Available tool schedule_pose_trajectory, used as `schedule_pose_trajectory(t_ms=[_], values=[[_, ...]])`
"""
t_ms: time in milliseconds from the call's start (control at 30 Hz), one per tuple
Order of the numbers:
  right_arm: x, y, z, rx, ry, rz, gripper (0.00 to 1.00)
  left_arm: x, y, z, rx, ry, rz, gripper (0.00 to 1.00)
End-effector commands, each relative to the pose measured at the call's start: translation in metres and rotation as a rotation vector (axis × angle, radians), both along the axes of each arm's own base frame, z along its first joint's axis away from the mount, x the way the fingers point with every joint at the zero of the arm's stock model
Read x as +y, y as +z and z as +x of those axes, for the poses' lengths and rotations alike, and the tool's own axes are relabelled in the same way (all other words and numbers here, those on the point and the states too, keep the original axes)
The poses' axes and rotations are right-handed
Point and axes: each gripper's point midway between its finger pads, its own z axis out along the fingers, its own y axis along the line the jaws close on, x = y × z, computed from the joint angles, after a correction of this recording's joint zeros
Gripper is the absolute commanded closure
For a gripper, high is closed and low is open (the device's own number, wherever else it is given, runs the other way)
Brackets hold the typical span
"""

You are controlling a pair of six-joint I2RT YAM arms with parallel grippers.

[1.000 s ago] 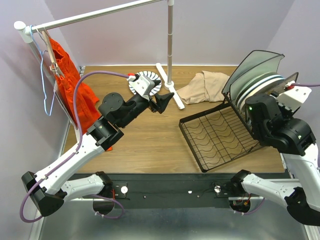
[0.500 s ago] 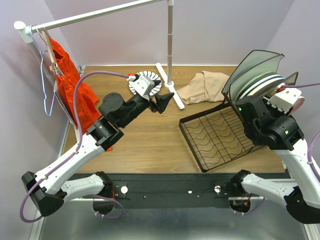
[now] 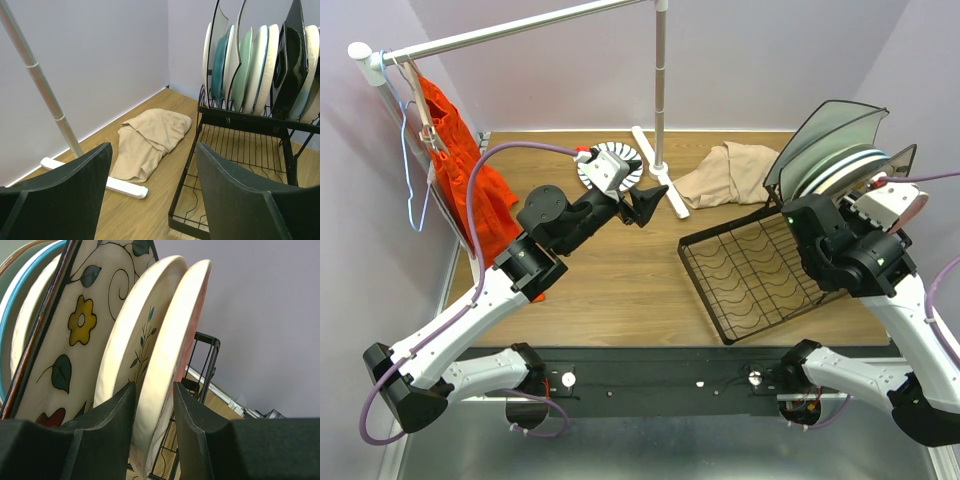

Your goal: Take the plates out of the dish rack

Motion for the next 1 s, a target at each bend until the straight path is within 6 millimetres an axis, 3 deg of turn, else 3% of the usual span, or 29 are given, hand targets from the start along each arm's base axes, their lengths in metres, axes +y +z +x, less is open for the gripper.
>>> schedule_pose_trajectory(t_ms=[0, 167, 367, 500, 967], values=[[-0.004, -0.001, -0.001, -0.023, -0.032, -0.021, 0.56, 0.0, 0.003, -0.001, -0.024, 0.001, -0.005, 0.23], [-0.005, 0.002, -0.002, -0.041, -0.038, -0.014, 0.62, 0.001, 0.004, -0.001, -0.026, 0.003, -0.007, 0.23], [-0.006, 0.006, -0.003, -0.05, -0.039, -0.013, 0.76, 0.002, 0.004, -0.001, -0.026, 0.008, -0.009, 0.23], [-0.007, 0.016, -0.003, -0.062, -0.041, -0.014, 0.99, 0.002, 0.004, -0.001, -0.027, 0.006, -0.008, 0.23], [-0.008, 0.068, -0.001, -0.092, -0.046, -0.043, 0.99, 0.004, 0.006, -0.001, -0.031, 0.019, -0.011, 0.23]])
